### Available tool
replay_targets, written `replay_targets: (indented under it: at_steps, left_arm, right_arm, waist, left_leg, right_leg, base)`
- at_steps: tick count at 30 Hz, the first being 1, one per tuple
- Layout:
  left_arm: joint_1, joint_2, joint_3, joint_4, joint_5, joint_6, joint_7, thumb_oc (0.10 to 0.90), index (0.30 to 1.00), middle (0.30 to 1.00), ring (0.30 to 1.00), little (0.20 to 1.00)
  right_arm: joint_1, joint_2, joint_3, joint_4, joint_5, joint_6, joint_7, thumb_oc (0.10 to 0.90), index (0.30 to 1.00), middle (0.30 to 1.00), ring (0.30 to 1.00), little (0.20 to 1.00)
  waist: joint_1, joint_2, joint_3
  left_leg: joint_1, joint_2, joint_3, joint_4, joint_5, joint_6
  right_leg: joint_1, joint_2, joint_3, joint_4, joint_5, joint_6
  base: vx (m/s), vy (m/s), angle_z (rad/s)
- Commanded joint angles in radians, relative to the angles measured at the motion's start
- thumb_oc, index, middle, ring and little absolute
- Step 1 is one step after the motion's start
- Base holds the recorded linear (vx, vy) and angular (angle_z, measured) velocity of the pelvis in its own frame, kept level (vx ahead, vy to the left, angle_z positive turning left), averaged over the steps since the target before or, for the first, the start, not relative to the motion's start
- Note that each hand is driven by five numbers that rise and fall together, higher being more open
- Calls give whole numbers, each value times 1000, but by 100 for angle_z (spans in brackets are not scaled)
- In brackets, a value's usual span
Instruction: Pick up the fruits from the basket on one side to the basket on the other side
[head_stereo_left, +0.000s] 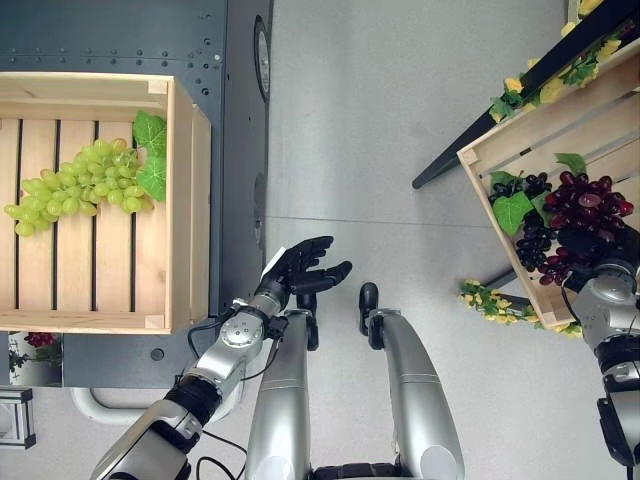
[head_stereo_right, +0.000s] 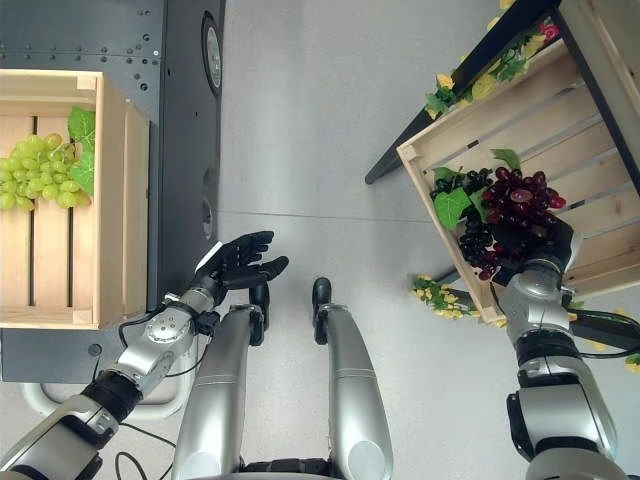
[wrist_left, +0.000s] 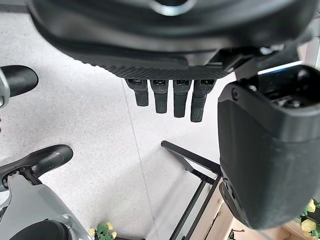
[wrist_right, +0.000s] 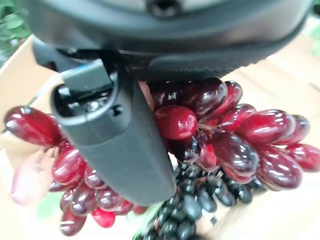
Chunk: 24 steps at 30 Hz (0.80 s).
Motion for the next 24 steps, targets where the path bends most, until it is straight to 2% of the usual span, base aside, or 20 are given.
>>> replay_targets:
  at_steps: [1,14,19,24]
  left_arm:
    - [-10,-20,-28,-101,-1,-70,-16,800,900,900,900,900]
    - [6,-21,-47,-111,-2,-86,-37,800,900,900,900,900]
    - [16,-30,-46,-99,-3,-105,-32,800,900,900,900,900]
    - [13,-51,-35,-83,-10,-120,-25,800,900,900,900,900]
  right_arm:
    - [-42,-201,-62,14,9,-21,-68,800,900,900,900,900]
    - [-52,-211,-33,4,-56,10,-55,800,900,900,900,900]
    - [-37,-195,-7,-55,-119,-18,-66,800,900,900,900,900]
    - [4,-135,1,-164,-184,-75,-110,800,900,900,900,900]
  waist:
    - [12,-7,-15]
    - [13,0,-15]
    - [8,6,-15]
    - [-2,11,-15]
  left_leg:
    - [95,-41,35,7,-139,-1]
    - [121,-48,37,-14,-141,1]
    - [133,-49,42,-17,-140,2]
    - [146,-51,49,-27,-141,4]
  right_leg:
    - [88,39,-58,-32,46,-41]
    - [108,36,-55,-43,37,-44]
    - [116,34,-51,-42,32,-45]
    - [124,33,-45,-43,24,-45]
  base:
    - [0,0,0]
    - [0,0,0]
    - [23,29,0]
    - [22,40,0]
